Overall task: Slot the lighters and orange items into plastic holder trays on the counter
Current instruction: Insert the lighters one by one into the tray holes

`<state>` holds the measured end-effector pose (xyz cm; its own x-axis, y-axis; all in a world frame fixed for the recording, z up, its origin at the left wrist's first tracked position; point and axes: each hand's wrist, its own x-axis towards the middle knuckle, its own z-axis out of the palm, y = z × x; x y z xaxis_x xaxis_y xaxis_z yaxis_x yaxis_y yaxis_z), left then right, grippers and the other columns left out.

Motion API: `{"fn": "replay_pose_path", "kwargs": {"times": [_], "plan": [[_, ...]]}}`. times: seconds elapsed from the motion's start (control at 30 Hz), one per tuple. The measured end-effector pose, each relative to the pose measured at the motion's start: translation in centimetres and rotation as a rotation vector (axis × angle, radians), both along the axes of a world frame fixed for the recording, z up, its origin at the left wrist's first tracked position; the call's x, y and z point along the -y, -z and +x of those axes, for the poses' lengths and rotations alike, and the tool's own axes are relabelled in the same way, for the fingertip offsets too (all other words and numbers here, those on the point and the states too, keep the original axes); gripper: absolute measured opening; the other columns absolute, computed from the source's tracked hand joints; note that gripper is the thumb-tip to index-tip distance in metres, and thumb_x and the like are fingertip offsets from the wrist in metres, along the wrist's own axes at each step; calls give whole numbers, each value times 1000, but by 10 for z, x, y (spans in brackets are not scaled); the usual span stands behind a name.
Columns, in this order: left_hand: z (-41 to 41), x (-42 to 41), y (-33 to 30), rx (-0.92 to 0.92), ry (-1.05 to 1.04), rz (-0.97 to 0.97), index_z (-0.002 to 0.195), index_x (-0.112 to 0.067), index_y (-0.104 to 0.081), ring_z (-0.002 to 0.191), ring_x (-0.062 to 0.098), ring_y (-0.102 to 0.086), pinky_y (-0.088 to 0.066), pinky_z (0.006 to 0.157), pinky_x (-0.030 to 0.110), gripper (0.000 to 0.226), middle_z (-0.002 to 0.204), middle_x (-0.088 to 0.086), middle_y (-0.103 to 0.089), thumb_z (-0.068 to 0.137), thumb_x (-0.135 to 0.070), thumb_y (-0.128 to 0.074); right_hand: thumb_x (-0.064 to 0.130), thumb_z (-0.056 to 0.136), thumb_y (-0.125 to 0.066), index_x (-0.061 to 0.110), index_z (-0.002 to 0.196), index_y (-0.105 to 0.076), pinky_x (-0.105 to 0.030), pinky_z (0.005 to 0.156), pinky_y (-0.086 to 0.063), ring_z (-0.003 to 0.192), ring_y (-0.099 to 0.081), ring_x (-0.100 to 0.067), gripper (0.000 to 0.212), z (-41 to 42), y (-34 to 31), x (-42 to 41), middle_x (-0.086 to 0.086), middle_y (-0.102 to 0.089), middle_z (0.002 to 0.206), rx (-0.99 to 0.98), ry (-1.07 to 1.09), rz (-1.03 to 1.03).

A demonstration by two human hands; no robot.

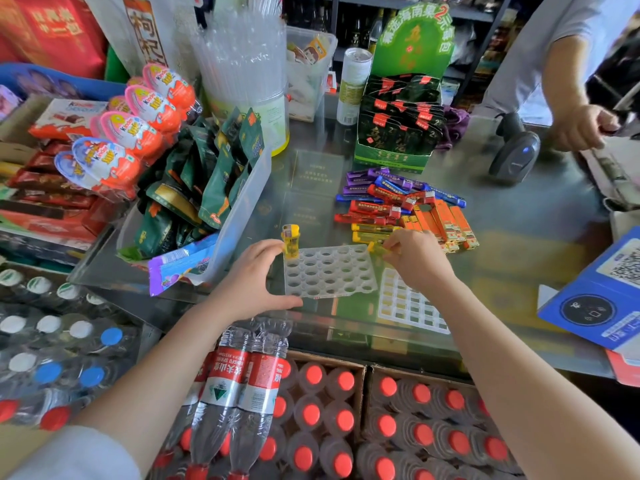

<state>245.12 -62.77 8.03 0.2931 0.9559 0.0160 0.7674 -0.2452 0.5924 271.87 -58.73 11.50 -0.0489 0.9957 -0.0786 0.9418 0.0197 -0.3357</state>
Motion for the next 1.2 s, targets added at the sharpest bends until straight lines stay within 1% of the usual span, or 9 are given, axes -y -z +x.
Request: {"fn": "replay_pose_path", "kwargs": {"times": [0.1, 0.27, 0.43, 0.53, 0.7, 0.77, 0.83, 1.0, 1.2], "plan": [[-3, 5, 1, 4, 1, -16, 136, -13, -33, 127, 4, -21, -12, 103, 17, 91, 143, -1, -27, 63, -46, -76, 11, 90, -49, 9, 98, -59, -33, 69, -38, 97, -48, -29, 13, -6, -3, 1, -11, -68, 96, -69, -13, 100], [-4, 7, 2, 5, -11, -13, 137, -14, -32, 128, 5, -22, -14, 103, 18, 90, 144, -3, -27, 65, -48, -74, 17, 87, -57, 10, 107, -58, -43, 83, -49, 99, -54, -29, 22, -11, 1, 10, -10, -62, 109, -51, -33, 30], [-3, 7, 4, -3, -25, 27, 135, -13, -35, 128, 9, -26, -16, 103, 20, 90, 142, -1, -31, 63, -49, -74, 22, 89, -52, 8, 94, -60, -30, 58, -42, 73, -55, -27, 17, -6, 4, 13, -11, -61, 92, 80, 46, 30], [-3, 6, 3, 3, -22, 47, 133, -13, -38, 127, 11, -28, -18, 103, 21, 88, 140, 0, -34, 62, -49, -75, 24, 93, -47, 9, 97, -56, -24, 46, -33, 56, -49, -19, 18, -16, -3, 17, -7, -61, 81, -136, -28, 121], [-4, 7, 4, 7, -22, 48, 134, -11, -37, 129, 14, -29, -19, 103, 22, 90, 141, 2, -35, 62, -48, -76, 18, 84, -64, 15, 94, -64, -7, 54, -43, 58, -54, 7, 11, -46, -16, 34, 6, -63, 81, -531, -198, 70], [-4, 7, 4, 6, -25, 62, 134, -10, -38, 129, 16, -30, -19, 103, 22, 89, 140, 3, -36, 62, -47, -76, 19, 78, -70, 18, 92, -61, -11, 53, -46, 57, -54, 3, 16, -57, -14, 39, 6, -62, 76, -639, -116, 36], [-3, 7, 5, 4, -27, 75, 132, -8, -41, 129, 18, -32, -20, 104, 23, 89, 139, 4, -38, 61, -47, -77, 17, 75, -73, 17, 91, -58, -28, 60, -52, 63, -58, -13, 22, -66, -14, 42, -3, -64, 77, -722, -56, 11], [-3, 6, 8, -3, -41, 67, 131, -8, -41, 128, 17, -32, -21, 104, 25, 91, 138, 3, -39, 59, -53, -74, 11, 77, -70, 11, 90, -62, -12, 60, -45, 63, -58, -10, 16, -87, -14, 46, 3, -62, 76, -629, -158, 126], [-4, 4, 11, -21, -29, 74, 132, -10, -40, 128, 14, -30, -18, 102, 22, 94, 139, 3, -38, 59, -62, -70, 9, 78, -69, 2, 96, -64, -15, 63, -37, 72, -51, -16, 20, -99, -16, 42, -11, -65, 88, -473, -248, 243]]}}
